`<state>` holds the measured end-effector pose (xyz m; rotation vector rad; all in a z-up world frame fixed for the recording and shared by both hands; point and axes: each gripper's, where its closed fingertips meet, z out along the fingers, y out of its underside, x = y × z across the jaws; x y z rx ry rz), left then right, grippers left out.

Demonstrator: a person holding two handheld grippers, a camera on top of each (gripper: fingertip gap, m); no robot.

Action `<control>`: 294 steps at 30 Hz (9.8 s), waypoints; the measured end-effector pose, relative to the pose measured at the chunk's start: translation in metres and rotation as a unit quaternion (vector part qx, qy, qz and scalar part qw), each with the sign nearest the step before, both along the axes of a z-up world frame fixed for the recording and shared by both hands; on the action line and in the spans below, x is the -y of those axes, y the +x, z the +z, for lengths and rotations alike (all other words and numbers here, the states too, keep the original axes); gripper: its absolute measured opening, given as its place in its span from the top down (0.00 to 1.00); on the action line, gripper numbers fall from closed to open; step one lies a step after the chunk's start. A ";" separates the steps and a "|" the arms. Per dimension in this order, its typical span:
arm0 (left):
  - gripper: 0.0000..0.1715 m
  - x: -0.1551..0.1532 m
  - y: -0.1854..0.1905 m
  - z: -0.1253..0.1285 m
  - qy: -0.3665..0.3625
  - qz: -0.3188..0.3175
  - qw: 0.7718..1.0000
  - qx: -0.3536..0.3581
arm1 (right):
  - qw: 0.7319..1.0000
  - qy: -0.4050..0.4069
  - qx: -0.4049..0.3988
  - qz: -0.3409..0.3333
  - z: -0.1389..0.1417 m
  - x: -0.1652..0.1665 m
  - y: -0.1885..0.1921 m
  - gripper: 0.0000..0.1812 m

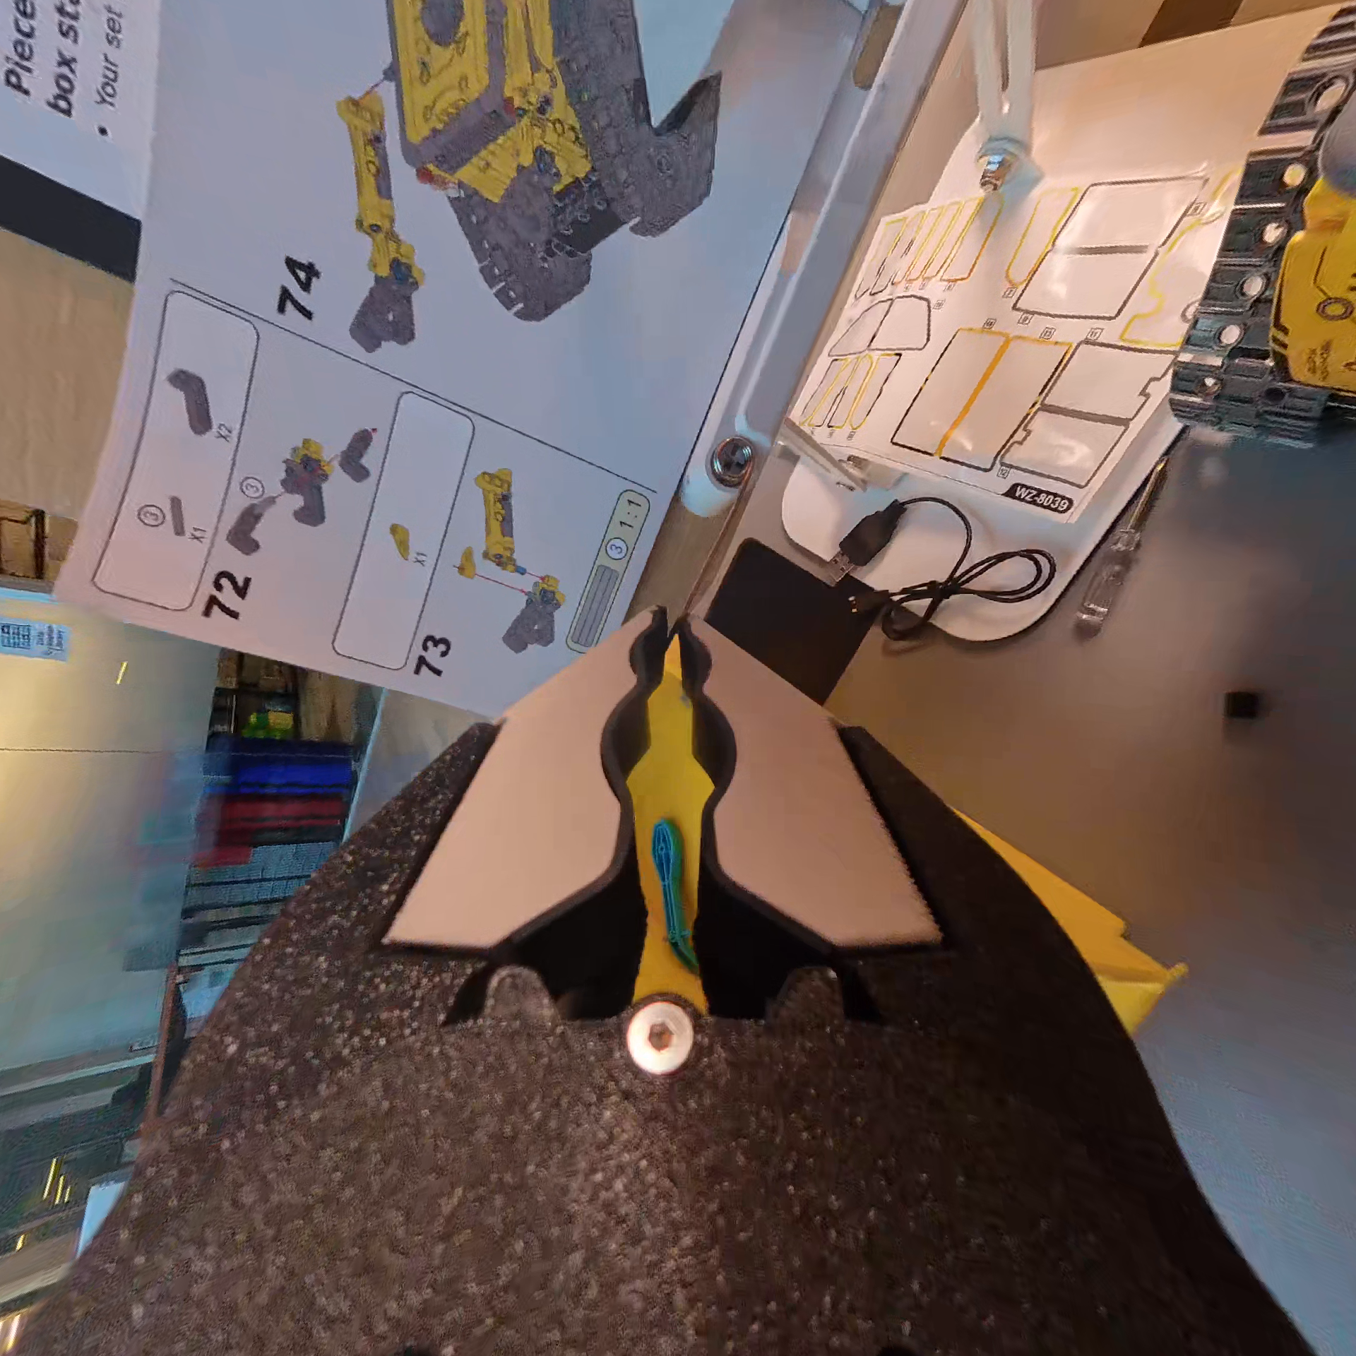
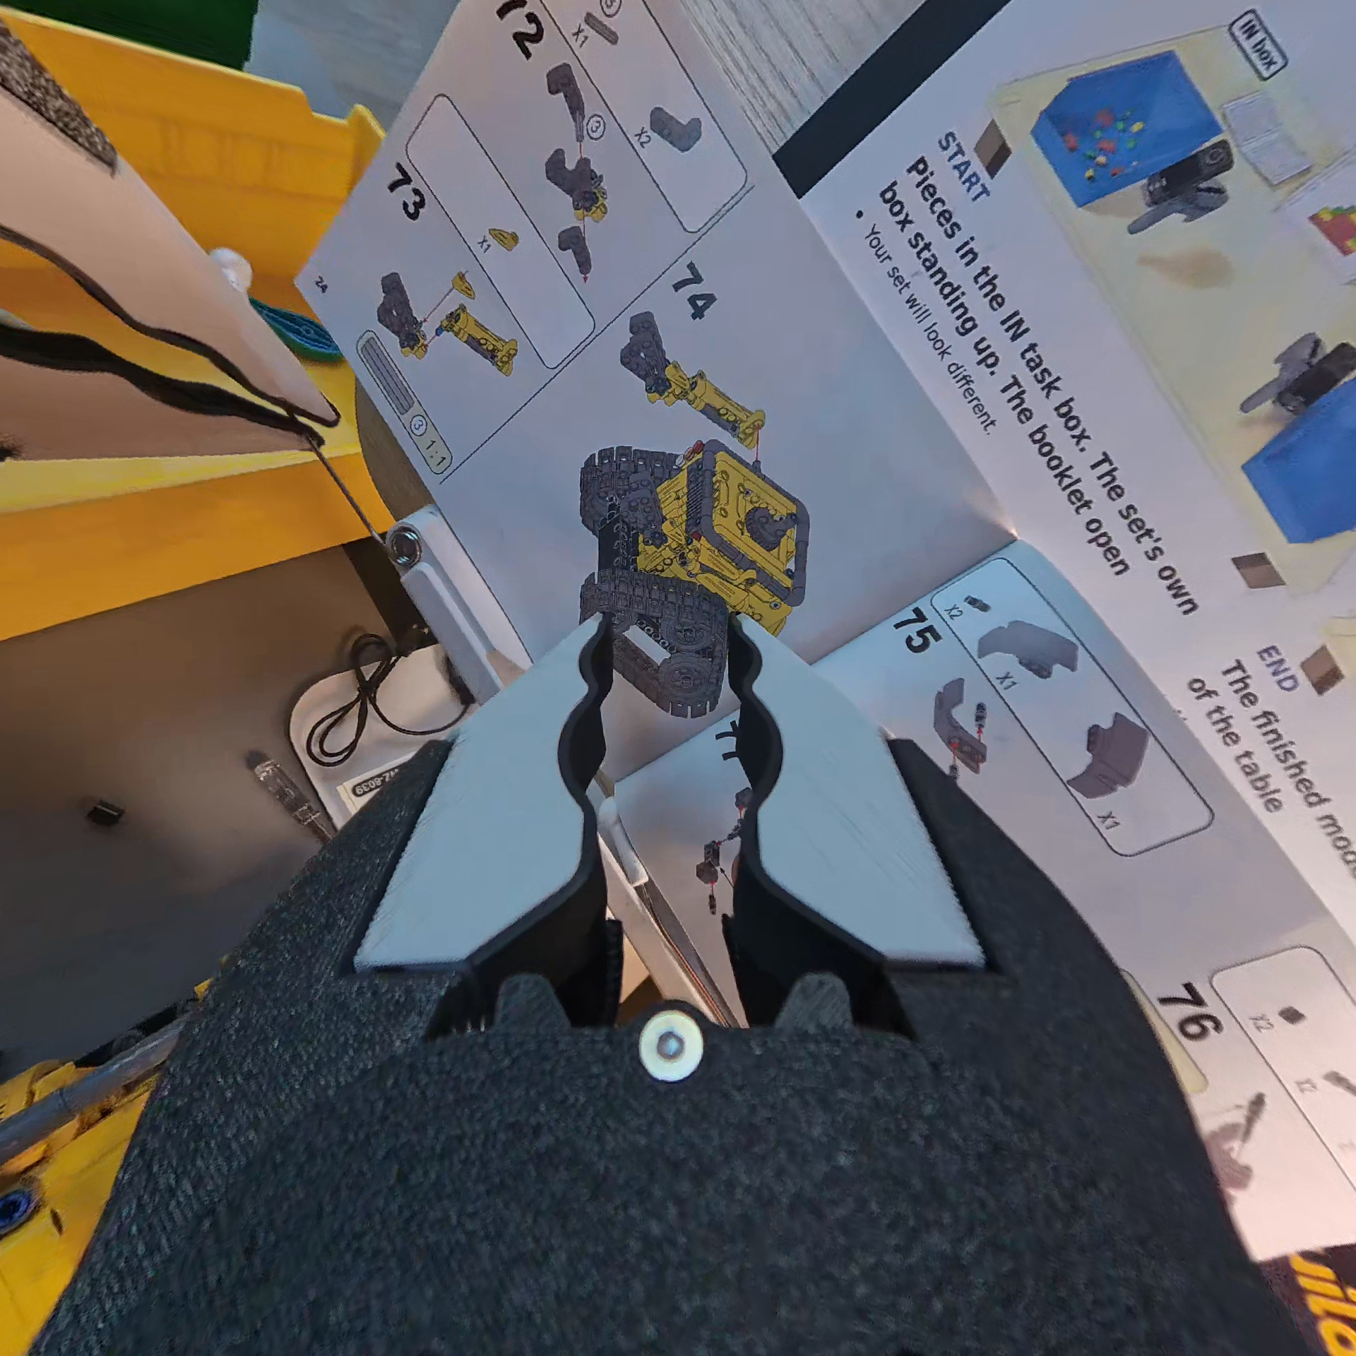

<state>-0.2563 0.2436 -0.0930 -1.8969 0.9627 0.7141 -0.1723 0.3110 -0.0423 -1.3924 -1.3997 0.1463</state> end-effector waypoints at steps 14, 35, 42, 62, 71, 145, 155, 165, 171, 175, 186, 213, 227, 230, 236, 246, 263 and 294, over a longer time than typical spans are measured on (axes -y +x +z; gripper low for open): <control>0.93 -0.016 0.005 0.021 0.085 -0.016 0.996 -0.028 | 0.994 -0.070 -0.076 0.040 0.012 0.014 0.008 0.80; 0.73 0.073 0.120 -0.013 -0.054 -0.118 0.871 0.473 | 0.977 -0.172 -0.121 0.024 -0.047 0.148 0.180 0.77; 0.73 0.077 0.146 -0.054 -0.086 -0.105 0.873 0.468 | 0.991 -0.119 -0.052 0.012 -0.092 0.167 0.166 0.77; 0.70 0.183 0.123 -0.137 -0.237 -0.099 0.900 0.353 | 0.949 0.050 0.293 0.104 -0.107 0.135 0.116 0.80; 0.64 0.190 0.109 -0.147 -0.246 -0.087 0.908 0.327 | 0.949 0.102 0.282 0.100 -0.079 0.116 0.110 0.88; 0.74 0.200 0.146 -0.101 -0.134 -0.114 0.876 0.448 | 0.984 0.121 -0.036 0.125 -0.110 0.315 0.218 0.95; 0.74 0.239 0.213 -0.093 -0.142 -0.219 0.856 0.446 | 0.979 0.055 -0.120 0.155 -0.076 0.325 0.225 0.87; 0.86 0.238 0.242 -0.101 -0.146 -0.246 0.870 0.403 | 0.979 -0.140 -0.107 0.106 -0.123 0.276 0.268 0.80; 0.87 0.239 0.243 -0.101 -0.147 -0.250 0.867 0.405 | 0.975 -0.143 -0.110 0.126 -0.112 0.297 0.272 0.93; 0.94 0.239 0.238 -0.100 -0.158 -0.258 0.862 0.406 | 0.965 -0.162 -0.112 0.174 -0.101 0.336 0.268 0.98; 0.86 0.198 0.211 -0.094 -0.131 -0.172 0.862 0.459 | 0.946 -0.117 -0.162 0.257 -0.059 0.397 0.215 0.90; 0.77 0.253 0.220 -0.062 -0.209 -0.232 0.768 0.560 | 0.973 -0.123 -0.075 0.179 -0.064 0.315 0.279 0.77; 0.82 0.241 0.250 -0.064 -0.300 -0.194 0.699 0.620 | 0.944 -0.090 0.166 0.271 -0.112 0.290 0.211 0.70; 0.85 0.241 0.246 -0.063 -0.316 -0.198 0.680 0.632 | 0.950 -0.081 0.141 0.267 -0.113 0.297 0.211 0.79; 0.86 0.251 0.245 -0.062 -0.349 -0.230 0.677 0.606 | 0.958 -0.069 0.137 0.243 -0.112 0.312 0.214 0.79; 0.86 0.254 0.244 -0.064 -0.352 -0.245 0.670 0.607 | 0.933 -0.181 0.099 0.294 -0.042 0.310 0.192 0.76; 0.86 0.263 0.243 -0.061 -0.344 -0.279 0.675 0.589 | 0.704 -0.546 0.297 0.344 -0.098 0.292 0.176 0.82; 0.87 0.286 0.157 -0.053 -0.287 -0.215 0.613 0.704 | 0.728 -0.492 0.315 0.359 -0.111 0.286 0.186 0.97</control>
